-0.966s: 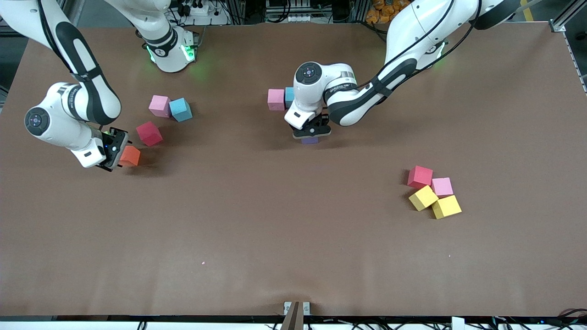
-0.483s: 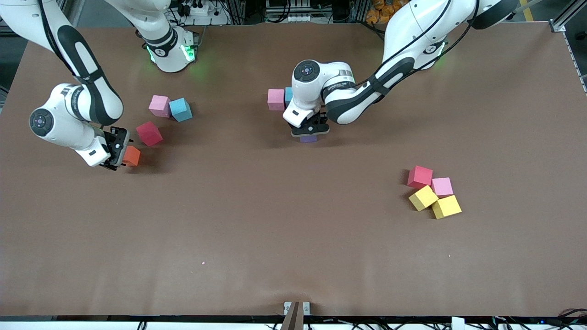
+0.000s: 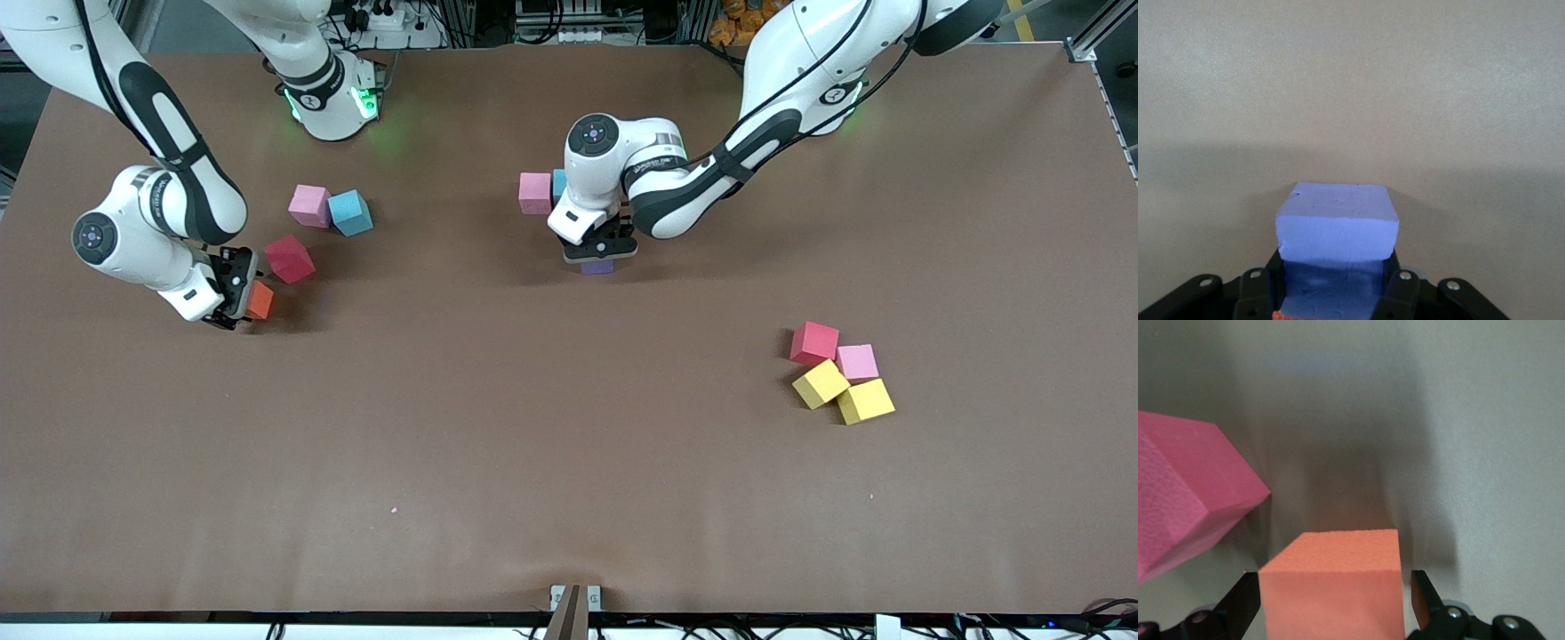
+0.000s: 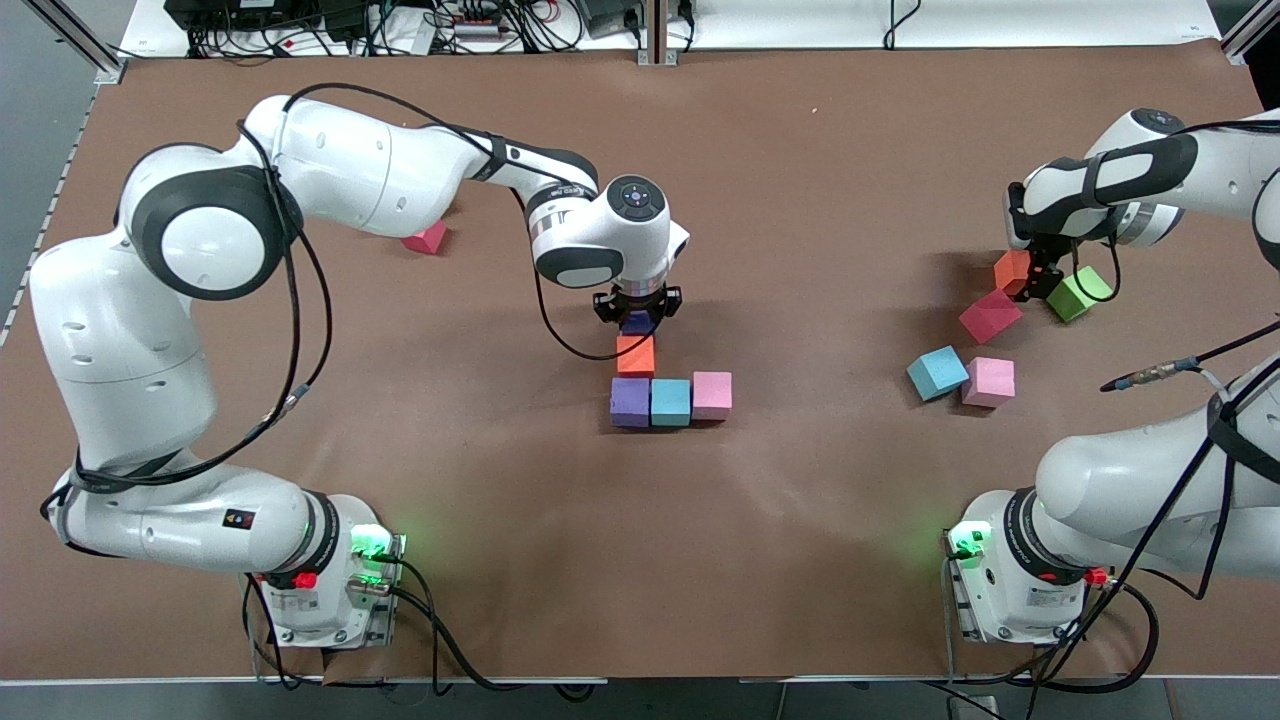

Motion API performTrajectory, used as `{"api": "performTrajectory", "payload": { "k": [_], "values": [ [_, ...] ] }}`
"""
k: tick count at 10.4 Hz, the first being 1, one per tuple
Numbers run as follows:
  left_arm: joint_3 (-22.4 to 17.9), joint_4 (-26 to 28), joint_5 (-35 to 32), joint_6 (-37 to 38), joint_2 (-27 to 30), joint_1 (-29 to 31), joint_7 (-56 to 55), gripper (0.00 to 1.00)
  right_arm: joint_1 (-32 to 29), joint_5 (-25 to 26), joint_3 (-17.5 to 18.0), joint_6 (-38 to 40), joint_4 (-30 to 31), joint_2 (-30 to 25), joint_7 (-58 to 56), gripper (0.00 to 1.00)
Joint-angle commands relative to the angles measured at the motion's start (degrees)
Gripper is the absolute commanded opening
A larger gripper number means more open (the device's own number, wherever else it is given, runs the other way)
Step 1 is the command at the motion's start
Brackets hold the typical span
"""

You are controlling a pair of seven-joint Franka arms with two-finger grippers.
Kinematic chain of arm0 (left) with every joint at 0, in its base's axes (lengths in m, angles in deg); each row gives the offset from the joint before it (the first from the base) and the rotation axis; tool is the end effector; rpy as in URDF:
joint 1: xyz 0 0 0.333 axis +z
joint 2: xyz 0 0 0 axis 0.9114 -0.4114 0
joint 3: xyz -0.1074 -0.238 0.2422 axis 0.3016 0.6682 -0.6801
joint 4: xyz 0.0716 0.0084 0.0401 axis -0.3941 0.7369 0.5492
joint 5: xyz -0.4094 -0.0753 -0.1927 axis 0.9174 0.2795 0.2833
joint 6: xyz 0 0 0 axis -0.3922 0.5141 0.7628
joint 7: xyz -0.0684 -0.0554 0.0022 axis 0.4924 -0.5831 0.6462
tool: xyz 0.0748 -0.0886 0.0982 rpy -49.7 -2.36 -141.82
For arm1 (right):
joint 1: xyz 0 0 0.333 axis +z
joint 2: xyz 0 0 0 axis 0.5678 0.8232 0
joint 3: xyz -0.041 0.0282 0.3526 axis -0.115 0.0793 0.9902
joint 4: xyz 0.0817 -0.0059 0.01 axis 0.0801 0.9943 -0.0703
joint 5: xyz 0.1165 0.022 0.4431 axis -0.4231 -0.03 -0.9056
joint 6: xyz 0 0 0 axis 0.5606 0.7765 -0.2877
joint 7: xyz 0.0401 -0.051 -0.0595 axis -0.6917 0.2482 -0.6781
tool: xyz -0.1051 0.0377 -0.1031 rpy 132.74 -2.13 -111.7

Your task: Form number 2 with 11 blocks

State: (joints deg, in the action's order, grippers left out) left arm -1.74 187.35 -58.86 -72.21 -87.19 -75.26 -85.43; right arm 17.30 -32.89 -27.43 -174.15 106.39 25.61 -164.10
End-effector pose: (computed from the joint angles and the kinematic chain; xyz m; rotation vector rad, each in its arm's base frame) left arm 0.3858 -0.5390 0.1418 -3.1234 -0.1719 0.0081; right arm 0.4986 -0.1267 0.1083 -2.3198 -1.9437 0.0991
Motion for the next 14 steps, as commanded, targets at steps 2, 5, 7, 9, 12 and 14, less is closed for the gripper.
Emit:
{"api": "performTrajectory", "payload": {
  "k": [2,5,7,9,12,14],
  "values": [
    [-1.3,2.9,-1.5,-1.0,-0.2,-0.8,-2.4,0.59,-1.9,-1.0,0.9,-2.0,0.8,-0.2,-2.3,0.54],
    [-1.4,2.7,-1.5,-0.9,-0.2,-0.6,-2.3,0.63,-0.8,-1.1,1.9,-1.2,0.7,-2.8,-0.4,0.35],
    [-1.3,2.7,-1.5,-0.9,-0.2,-0.7,-2.3,0.65,-0.7,-1.1,3.0,-1.1,0.7,-6.2,1.8,0.36],
    [-1.4,2.1,-1.4,-0.9,-0.2,-0.6,-3.4,1.00,-0.7,-1.8,4.5,-1.4,-0.7,-6.2,4.2,0.36],
    [-1.3,-0.8,-1.3,-0.9,0.0,-1.1,-3.6,1.00,-0.3,-5.0,7.2,-1.2,-2.9,-6.4,5.6,0.35],
    [-1.1,-2.3,-0.7,-0.8,0.4,-1.1,-3.8,1.00,0.9,-5.1,7.3,-1.0,-3.9,-6.2,9.4,0.35]
  ]
}}
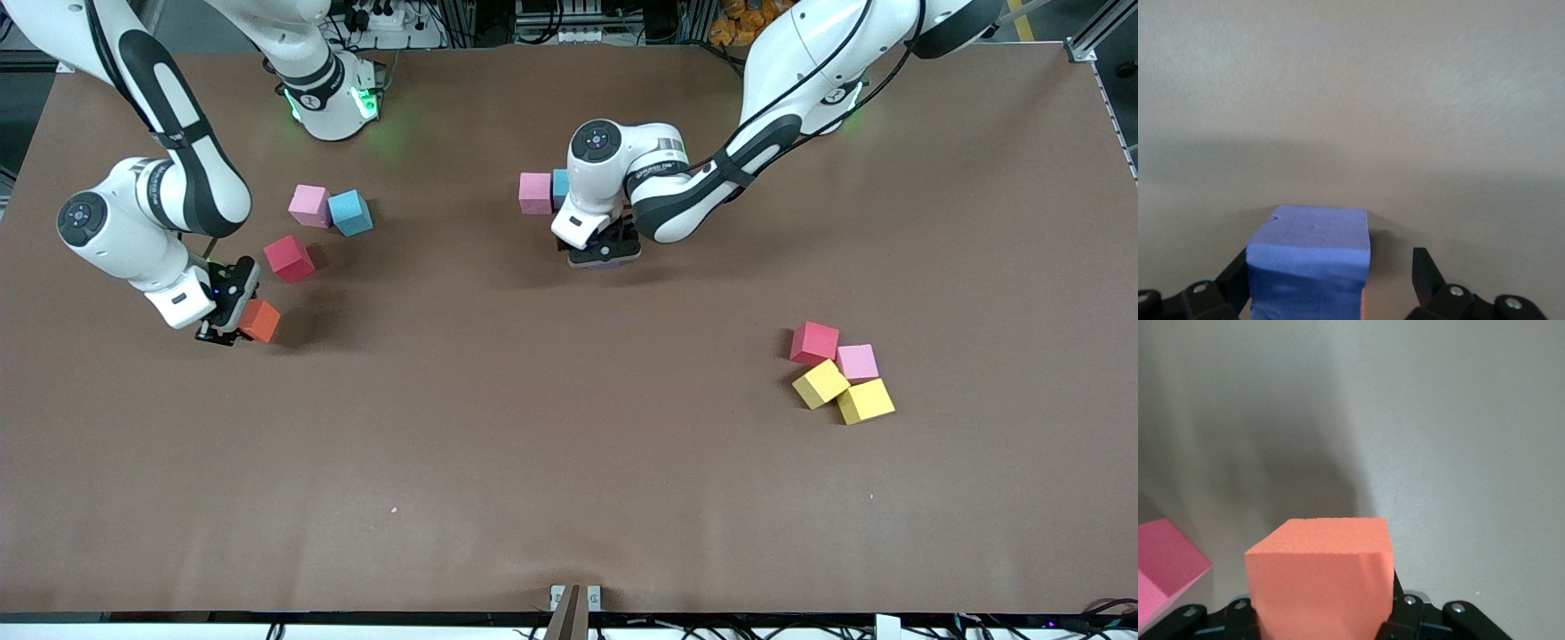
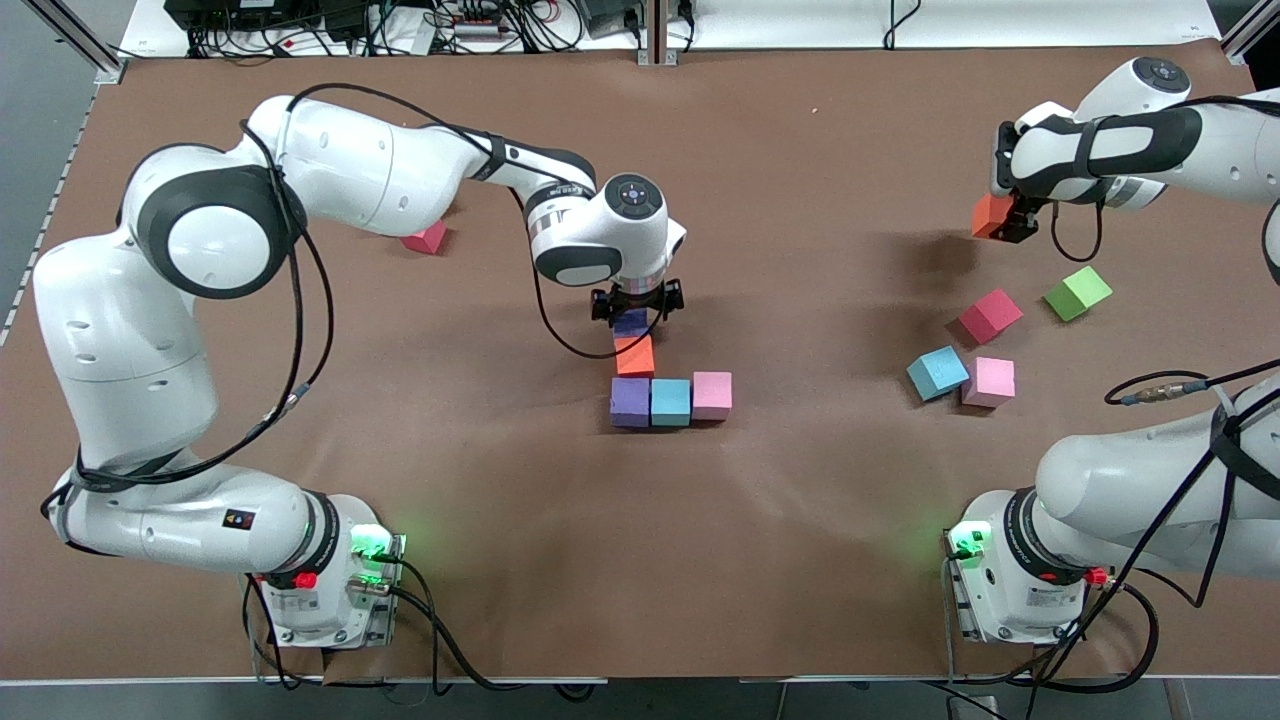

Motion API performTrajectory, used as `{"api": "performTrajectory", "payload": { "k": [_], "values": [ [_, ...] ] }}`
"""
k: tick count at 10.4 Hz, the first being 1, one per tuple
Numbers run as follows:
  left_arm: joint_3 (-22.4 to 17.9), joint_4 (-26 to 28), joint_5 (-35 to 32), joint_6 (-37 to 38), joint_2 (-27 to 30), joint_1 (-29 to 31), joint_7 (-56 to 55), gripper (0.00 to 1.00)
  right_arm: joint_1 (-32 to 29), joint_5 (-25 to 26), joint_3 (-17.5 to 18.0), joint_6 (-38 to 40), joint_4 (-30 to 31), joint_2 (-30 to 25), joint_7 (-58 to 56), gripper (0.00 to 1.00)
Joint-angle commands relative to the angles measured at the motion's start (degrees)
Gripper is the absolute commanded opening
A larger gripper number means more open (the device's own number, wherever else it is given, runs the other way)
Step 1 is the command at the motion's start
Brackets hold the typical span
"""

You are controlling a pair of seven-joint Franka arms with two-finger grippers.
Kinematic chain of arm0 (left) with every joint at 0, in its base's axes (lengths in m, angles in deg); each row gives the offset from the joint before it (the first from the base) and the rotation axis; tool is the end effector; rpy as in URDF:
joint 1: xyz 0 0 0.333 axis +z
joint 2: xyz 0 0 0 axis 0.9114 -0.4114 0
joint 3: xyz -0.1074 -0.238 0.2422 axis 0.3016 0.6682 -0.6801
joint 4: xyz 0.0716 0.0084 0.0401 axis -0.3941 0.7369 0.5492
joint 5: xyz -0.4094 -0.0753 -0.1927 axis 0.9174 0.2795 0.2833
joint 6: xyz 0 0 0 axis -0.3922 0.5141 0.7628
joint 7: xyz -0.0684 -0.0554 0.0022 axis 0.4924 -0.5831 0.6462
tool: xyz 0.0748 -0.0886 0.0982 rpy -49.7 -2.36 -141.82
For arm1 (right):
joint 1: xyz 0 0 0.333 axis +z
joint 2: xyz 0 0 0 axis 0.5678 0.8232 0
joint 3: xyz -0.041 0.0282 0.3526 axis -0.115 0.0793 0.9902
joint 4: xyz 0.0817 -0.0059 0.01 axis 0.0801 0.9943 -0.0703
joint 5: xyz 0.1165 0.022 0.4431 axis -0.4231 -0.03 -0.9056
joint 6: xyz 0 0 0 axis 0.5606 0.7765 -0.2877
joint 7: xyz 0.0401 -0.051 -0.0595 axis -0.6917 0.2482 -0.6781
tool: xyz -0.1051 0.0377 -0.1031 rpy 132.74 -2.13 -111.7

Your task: Form number 2 with 11 blocks

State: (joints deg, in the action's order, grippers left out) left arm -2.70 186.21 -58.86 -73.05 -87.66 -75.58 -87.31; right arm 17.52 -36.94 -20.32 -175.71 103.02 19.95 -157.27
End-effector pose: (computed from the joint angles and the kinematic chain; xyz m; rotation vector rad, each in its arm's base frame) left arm 0.3979 -0.5405 0.1414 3.1291 0.2498 0.0029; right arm 0.5635 -0.0676 0.1875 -2.4548 -1.9448 -0.1410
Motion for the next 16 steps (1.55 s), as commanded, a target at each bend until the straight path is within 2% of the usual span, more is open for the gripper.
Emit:
{"api": "performTrajectory", "payload": {
  "k": [1,3,5,7,9,11,13,16],
  "values": [
    [0.0,-1.6,-0.4,0.6,2.0,-0.8,-2.0,1.00,0.7,-1.1,0.7,1.9,-1.4,-0.4,5.6,0.36],
    [0.1,-1.6,-0.2,0.7,4.7,-0.1,-2.0,1.00,1.9,-1.1,2.1,9.7,-6.1,-0.3,6.4,0.36],
    [0.1,-1.6,-0.2,1.0,6.2,0.5,-2.0,1.00,3.5,-1.1,2.2,10.6,-6.8,-0.8,8.4,0.36],
    [0.1,-1.6,0.8,2.3,9.0,1.6,-1.5,1.00,3.5,-1.1,4.1,10.4,-6.7,-0.4,13.2,0.36],
    [0.3,-2.0,1.1,3.6,11.7,4.1,-1.1,1.00,3.5,-1.1,7.9,10.4,-6.5,-0.3,22.0,0.36],
    [3.6,-2.8,1.2,3.8,12.4,11.4,2.8,1.00,3.5,-1.1,10.7,10.0,-6.5,-0.2,28.2,0.36],
    [7.5,-4.2,2.0,6.8,12.1,19.9,11.2,1.00,4.2,-1.1,13.8,9.8,-6.3,-0.1,37.8,0.35],
    [7.6,-9.9,8.4,9.6,11.2,28.4,26.1,1.00,9.9,-0.8,15.5,9.0,-6.3,-0.3,53.3,0.35]
  ]
}}
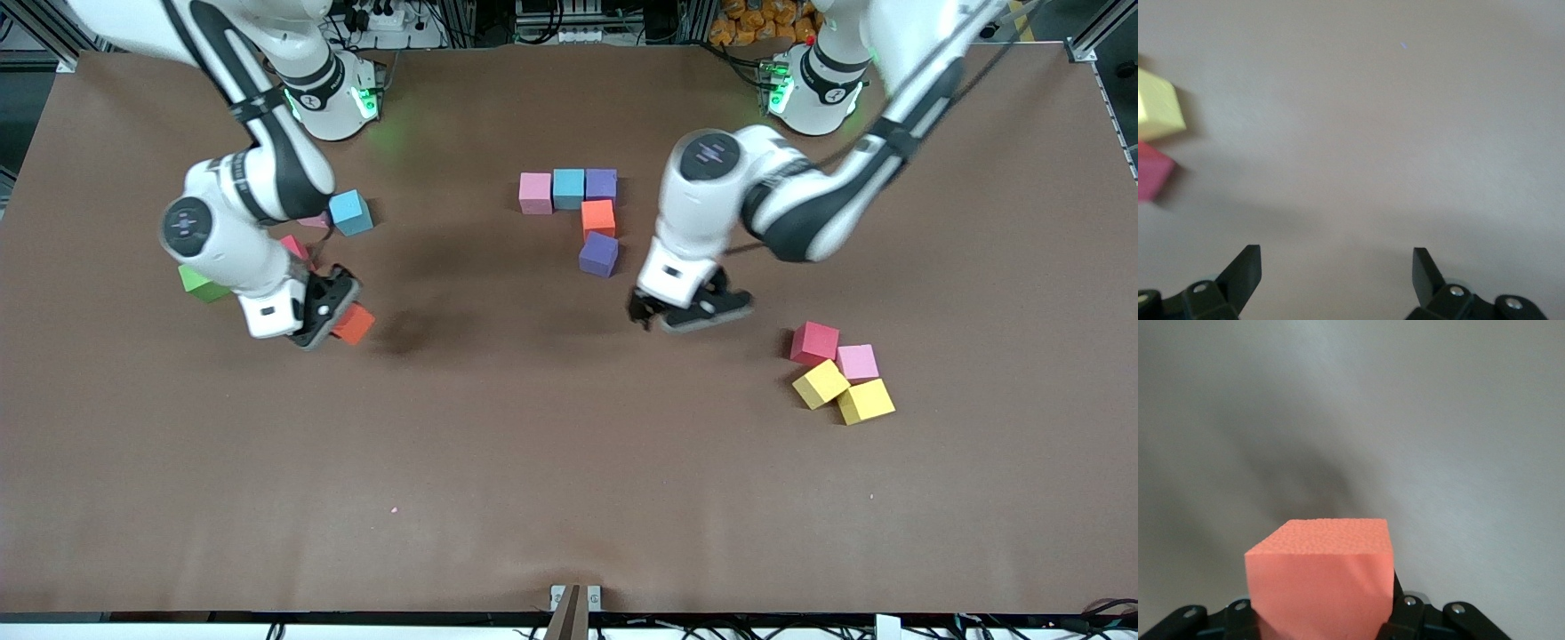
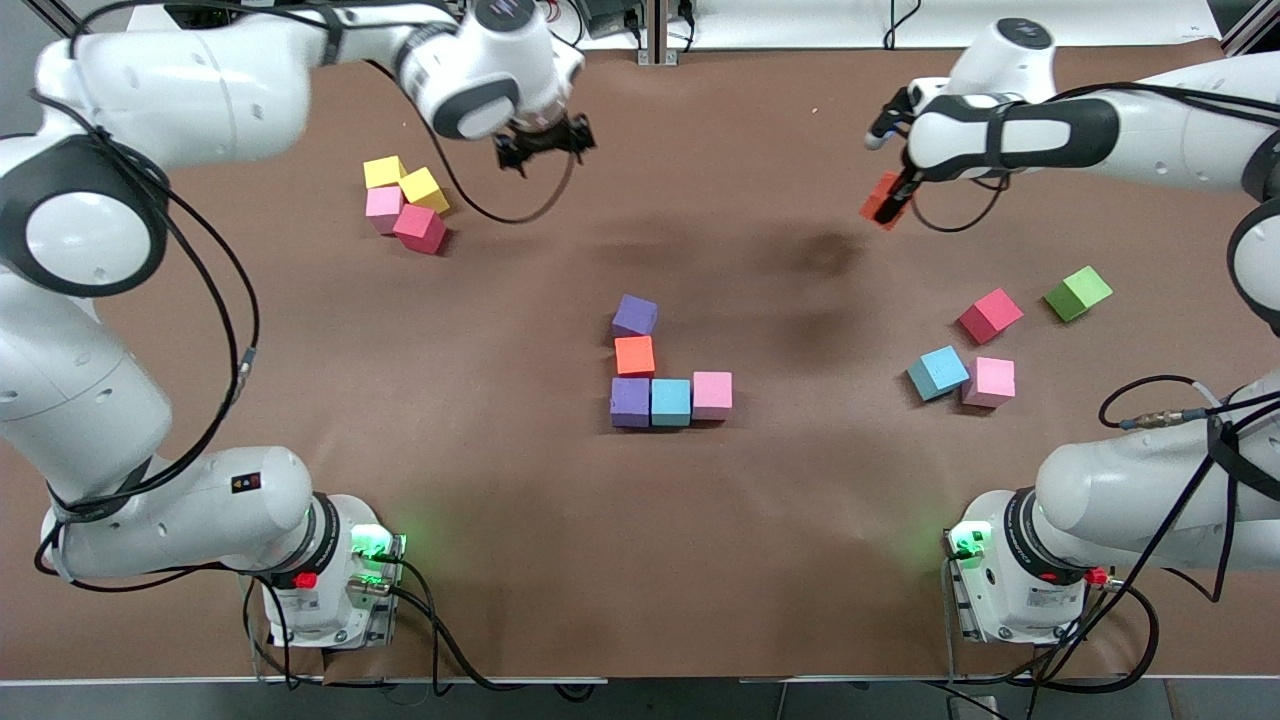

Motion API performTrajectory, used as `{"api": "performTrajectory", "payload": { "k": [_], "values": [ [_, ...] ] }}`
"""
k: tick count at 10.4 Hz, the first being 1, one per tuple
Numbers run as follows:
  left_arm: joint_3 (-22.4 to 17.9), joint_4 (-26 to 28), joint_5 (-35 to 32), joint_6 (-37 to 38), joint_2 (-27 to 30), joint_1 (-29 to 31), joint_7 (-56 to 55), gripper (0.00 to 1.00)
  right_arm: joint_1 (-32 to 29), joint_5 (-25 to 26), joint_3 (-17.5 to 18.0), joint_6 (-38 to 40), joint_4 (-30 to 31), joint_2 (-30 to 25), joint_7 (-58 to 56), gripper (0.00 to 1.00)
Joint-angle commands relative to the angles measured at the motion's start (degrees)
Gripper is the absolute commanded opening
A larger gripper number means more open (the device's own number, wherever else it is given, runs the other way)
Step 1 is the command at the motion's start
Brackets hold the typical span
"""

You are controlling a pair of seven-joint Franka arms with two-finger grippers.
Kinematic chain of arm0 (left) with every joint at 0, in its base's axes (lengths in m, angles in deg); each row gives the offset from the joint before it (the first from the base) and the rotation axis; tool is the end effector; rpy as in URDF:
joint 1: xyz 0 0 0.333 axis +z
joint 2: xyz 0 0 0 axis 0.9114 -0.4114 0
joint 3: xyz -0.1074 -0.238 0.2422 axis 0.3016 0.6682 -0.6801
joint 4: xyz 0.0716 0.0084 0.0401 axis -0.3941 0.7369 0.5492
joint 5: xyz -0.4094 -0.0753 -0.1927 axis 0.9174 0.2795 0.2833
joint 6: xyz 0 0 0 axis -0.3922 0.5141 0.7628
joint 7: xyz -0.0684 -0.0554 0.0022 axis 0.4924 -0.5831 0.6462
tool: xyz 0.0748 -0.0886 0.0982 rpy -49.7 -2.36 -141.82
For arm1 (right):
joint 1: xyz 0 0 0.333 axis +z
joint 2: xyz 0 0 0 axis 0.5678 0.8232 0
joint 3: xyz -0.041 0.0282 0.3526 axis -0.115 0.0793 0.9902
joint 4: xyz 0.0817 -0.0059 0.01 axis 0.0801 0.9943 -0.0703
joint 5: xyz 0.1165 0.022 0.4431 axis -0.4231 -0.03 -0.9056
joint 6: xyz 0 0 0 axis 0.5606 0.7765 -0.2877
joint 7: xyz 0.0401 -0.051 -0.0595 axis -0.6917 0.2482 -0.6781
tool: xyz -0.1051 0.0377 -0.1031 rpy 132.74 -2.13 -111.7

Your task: Form number 2 with 11 blocks

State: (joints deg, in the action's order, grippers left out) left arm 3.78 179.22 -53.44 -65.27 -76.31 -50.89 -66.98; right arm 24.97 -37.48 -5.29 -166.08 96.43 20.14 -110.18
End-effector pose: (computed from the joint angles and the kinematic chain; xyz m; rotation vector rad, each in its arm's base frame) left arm 0.6162 -0.3700 0.3106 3.0799 0.4072 0.2618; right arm 0.5741 0.1639 0.2295 -2.7072 -1.3150 -0.0670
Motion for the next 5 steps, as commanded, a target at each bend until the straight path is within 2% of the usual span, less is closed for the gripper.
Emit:
{"api": "performTrajectory", "payload": {
  "k": [1,2,5],
  "values": [
    [1.1,-5.0,4.8,2.0,-0.7,5.6,10.6,1.00,4.8,0.5,0.4,-0.8,0.2,-0.3,6.7,0.35],
    [0.8,-6.5,6.6,2.2,-0.9,7.4,13.4,1.00,6.4,0.6,0.5,-0.8,0.2,-0.3,6.8,0.35],
    [-1.3,-8.7,6.1,5.0,-0.9,11.4,18.9,1.00,13.7,1.2,0.4,-1.3,0.2,1.2,7.2,0.34]
  ]
}}
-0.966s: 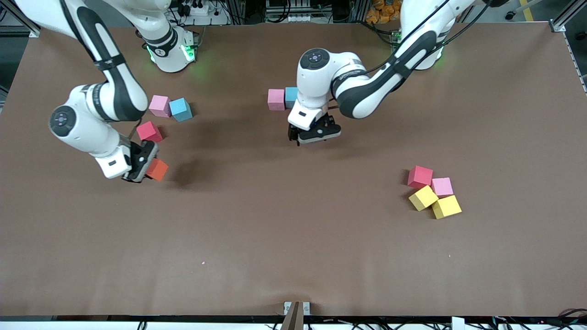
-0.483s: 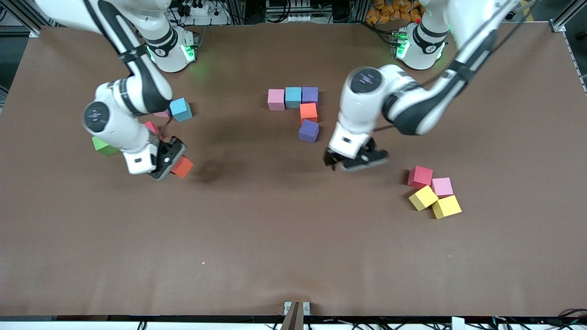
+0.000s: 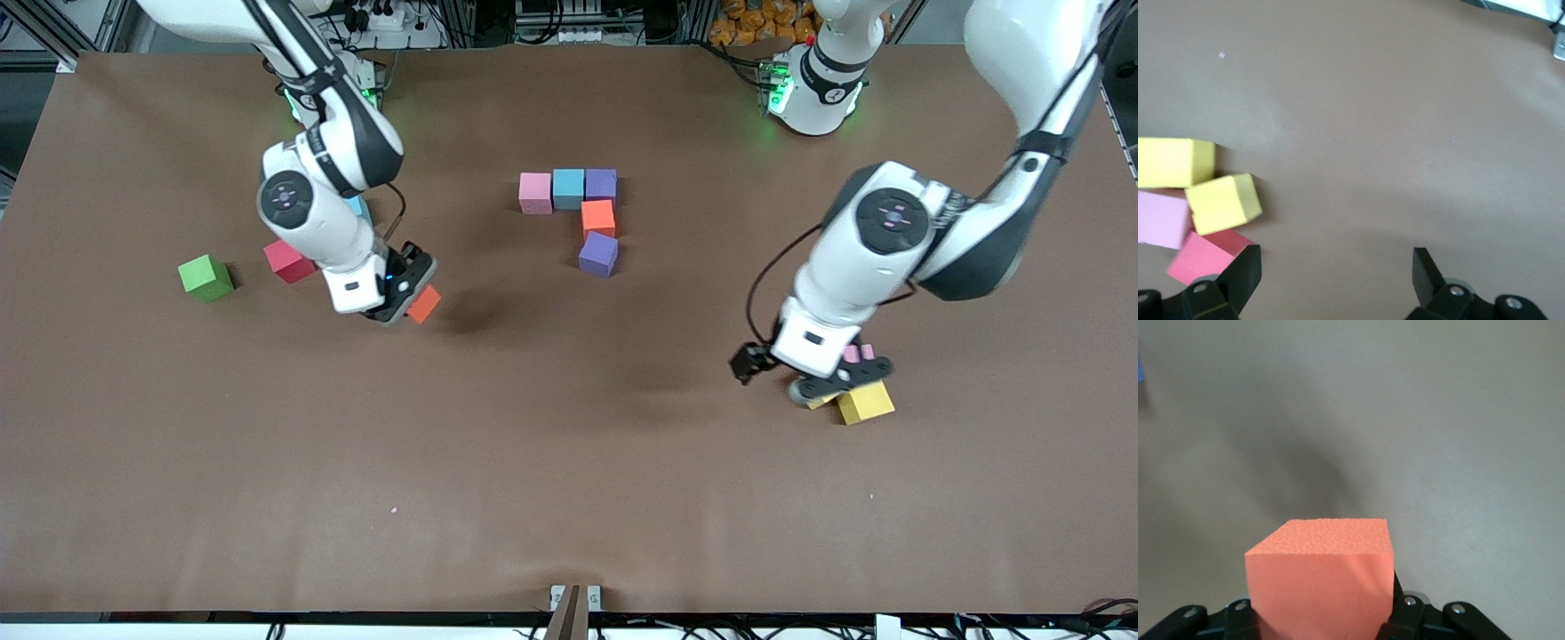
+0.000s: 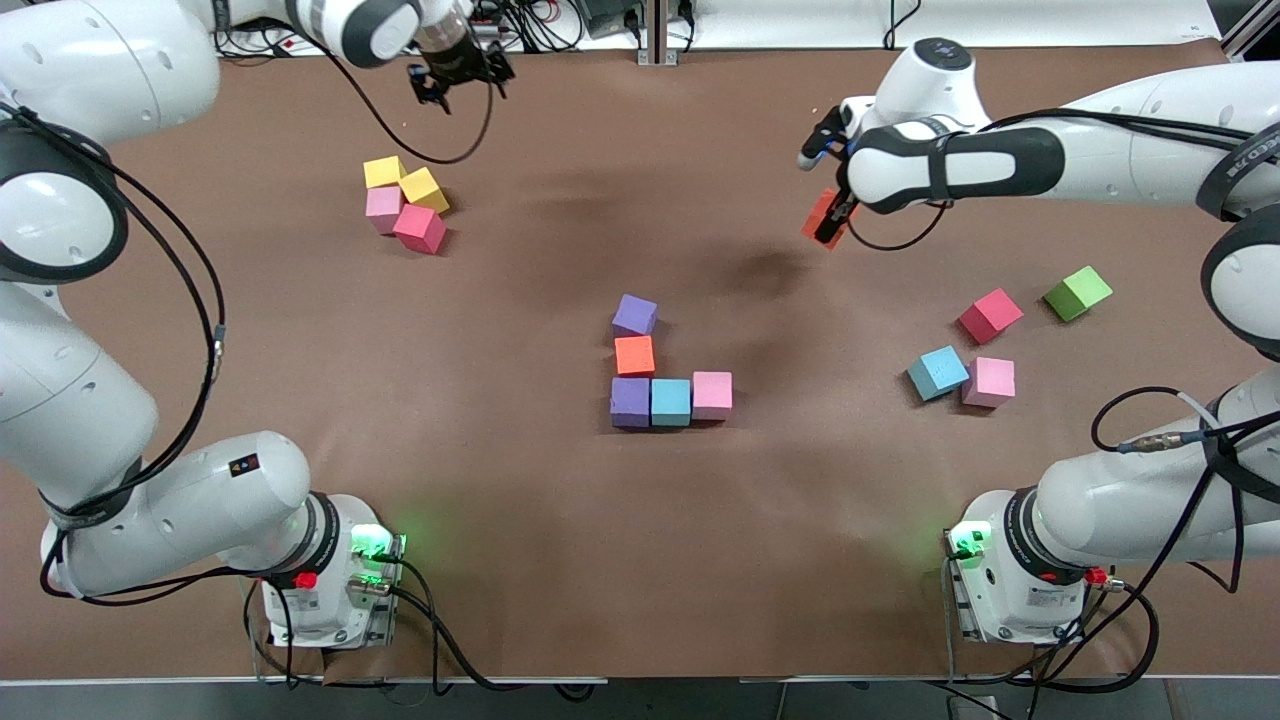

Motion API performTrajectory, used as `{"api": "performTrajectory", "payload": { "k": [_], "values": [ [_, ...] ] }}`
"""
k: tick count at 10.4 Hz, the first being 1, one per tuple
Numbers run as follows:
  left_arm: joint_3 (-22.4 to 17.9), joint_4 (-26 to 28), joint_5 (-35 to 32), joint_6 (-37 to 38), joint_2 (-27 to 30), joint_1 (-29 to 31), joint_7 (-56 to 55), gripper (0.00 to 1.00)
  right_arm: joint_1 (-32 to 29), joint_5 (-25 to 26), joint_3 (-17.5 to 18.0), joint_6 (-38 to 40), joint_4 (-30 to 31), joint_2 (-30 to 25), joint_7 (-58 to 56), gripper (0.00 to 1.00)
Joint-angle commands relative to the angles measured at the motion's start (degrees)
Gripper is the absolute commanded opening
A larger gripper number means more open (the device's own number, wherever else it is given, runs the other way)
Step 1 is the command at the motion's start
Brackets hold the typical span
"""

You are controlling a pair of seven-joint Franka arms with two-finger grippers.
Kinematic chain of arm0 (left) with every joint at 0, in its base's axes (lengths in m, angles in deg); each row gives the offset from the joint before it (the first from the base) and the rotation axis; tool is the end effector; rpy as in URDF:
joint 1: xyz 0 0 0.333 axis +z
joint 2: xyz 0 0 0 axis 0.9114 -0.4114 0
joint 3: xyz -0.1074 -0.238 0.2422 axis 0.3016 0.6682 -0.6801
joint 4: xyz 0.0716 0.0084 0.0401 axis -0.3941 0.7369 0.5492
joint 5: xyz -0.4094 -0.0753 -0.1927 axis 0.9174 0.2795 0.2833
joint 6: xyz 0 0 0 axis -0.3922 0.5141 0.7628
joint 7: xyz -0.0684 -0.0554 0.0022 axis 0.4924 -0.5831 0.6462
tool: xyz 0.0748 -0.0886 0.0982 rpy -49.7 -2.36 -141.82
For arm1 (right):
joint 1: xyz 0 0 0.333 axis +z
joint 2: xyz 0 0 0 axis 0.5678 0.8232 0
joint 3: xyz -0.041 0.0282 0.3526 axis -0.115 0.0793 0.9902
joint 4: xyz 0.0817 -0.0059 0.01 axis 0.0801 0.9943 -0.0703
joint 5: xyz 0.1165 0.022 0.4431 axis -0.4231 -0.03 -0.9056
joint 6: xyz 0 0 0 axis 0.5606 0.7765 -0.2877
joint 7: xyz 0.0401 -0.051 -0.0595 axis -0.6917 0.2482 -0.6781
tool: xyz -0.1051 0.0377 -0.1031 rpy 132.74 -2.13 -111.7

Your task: Form number 2 with 11 blocks

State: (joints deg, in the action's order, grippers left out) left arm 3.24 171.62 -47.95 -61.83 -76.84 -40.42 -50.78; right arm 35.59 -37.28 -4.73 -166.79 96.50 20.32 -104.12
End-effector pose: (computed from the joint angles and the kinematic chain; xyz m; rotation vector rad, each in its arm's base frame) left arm 0.7109 -0.2353 0.3620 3.0468 0.4296 0.2589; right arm 0.5325 0.2725 0.2289 -2.6406 -1.4343 -0.0504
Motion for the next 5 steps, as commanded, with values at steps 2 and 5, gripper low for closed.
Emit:
{"api": "performTrajectory", "payload": {
  "k": [2,5],
  "values": [
    [-0.9,-0.8,0.5,2.1,-0.1,3.5,6.3,1.00,9.0,1.2,-0.3,-4.1,0.1,3.3,3.8,0.34],
    [-0.9,-0.8,0.3,4.8,0.0,7.4,9.7,1.00,17.8,10.5,-0.8,-4.6,-3.5,7.8,12.1,0.34]
  ]
}}
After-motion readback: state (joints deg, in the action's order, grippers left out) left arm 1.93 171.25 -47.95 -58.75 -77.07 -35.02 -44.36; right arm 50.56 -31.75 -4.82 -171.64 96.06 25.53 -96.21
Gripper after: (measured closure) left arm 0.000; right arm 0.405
